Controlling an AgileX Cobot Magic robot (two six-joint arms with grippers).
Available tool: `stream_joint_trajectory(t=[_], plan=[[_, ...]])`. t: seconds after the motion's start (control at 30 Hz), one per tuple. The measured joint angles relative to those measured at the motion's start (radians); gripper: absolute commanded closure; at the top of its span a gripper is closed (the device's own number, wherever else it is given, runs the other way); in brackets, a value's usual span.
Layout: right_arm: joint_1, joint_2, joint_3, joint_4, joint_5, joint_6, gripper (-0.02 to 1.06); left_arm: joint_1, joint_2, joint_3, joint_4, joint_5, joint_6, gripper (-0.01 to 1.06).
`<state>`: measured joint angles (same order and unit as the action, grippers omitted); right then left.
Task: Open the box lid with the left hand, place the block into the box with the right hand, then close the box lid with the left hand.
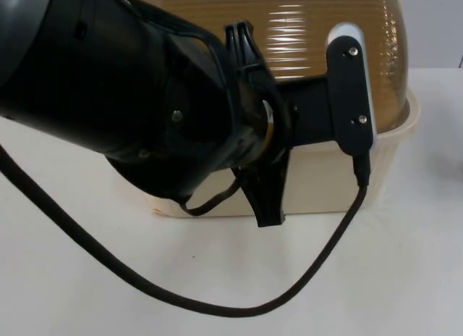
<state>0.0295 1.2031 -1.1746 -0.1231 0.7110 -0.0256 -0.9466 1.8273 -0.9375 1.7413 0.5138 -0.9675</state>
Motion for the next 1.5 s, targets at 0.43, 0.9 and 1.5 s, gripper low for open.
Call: stream_joint_trajectory(t=[0.43, 0.9, 1.5], plan=[[0.0, 0.0, 0.0, 0.0, 0.0, -0.002, 0.05, 0.005, 0.001, 0.0, 0.0, -0.018, -0.019, 0.86], [0.0, 0.0, 0.0, 0.0, 0.0, -0.003, 0.05, 0.005, 0.029, -0.011, 0.013, 0.003, -0.041, 0.86], [0.0, 0.0, 0.0, 0.0, 0.0, -0.003, 0.05, 0.012, 0.029, -0.011, 0.017, -0.009, -0.045, 0.86]])
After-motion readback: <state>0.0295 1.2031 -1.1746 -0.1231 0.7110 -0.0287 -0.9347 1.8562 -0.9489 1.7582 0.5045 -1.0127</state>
